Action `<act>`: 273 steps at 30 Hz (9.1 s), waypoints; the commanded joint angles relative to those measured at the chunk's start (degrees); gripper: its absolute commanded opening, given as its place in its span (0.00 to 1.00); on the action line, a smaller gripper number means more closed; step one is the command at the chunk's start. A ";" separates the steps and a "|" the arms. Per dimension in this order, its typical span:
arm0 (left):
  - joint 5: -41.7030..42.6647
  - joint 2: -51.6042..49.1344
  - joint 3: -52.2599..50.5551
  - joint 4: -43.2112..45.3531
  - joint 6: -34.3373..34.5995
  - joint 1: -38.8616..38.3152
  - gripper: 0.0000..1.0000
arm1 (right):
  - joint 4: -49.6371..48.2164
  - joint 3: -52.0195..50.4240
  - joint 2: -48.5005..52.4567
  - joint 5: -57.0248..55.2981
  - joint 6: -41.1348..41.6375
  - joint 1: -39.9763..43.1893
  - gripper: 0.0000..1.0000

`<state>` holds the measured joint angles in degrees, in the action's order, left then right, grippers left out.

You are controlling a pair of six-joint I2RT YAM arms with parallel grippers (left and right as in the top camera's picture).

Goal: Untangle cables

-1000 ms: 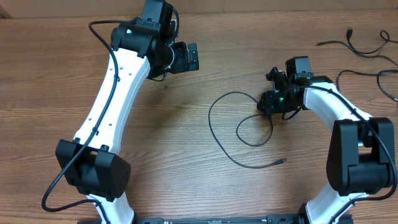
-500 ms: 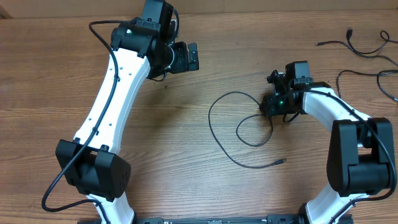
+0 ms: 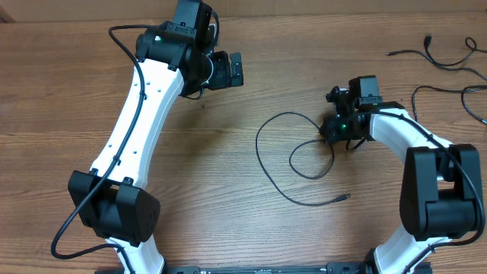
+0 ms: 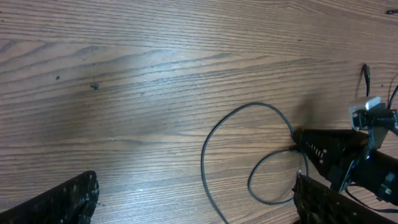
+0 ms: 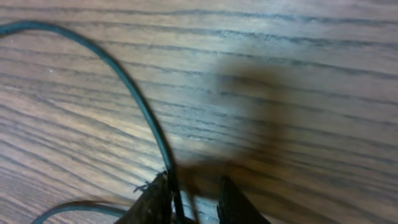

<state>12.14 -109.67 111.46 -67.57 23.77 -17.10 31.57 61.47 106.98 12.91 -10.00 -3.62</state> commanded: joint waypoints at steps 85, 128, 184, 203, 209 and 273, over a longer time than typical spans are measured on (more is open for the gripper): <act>-0.35 -0.26 0.39 0.11 -0.66 0.17 1.00 | 48.19 44.37 -2.95 32.22 1.20 48.19 0.04; -0.33 -0.26 0.39 0.11 -0.66 0.20 1.00 | 6.16 44.35 -2.93 35.91 16.22 75.10 0.04; -0.33 -0.26 0.39 0.09 -0.66 0.20 1.00 | 25.97 18.25 -2.82 13.44 0.68 30.84 1.00; -0.33 -0.26 0.39 0.09 -0.66 0.20 1.00 | 17.27 5.20 -2.82 12.81 0.72 29.92 1.00; -0.33 -0.26 0.39 0.09 -0.66 0.20 1.00 | 16.61 4.44 -2.82 12.85 0.94 29.79 1.00; -0.35 -0.26 0.39 0.11 -0.66 0.20 1.00 | 9.29 2.14 -2.82 -18.25 10.97 36.35 1.00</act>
<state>12.14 -109.69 111.46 -67.57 23.77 -17.10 41.56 63.99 105.27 -4.89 2.50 30.94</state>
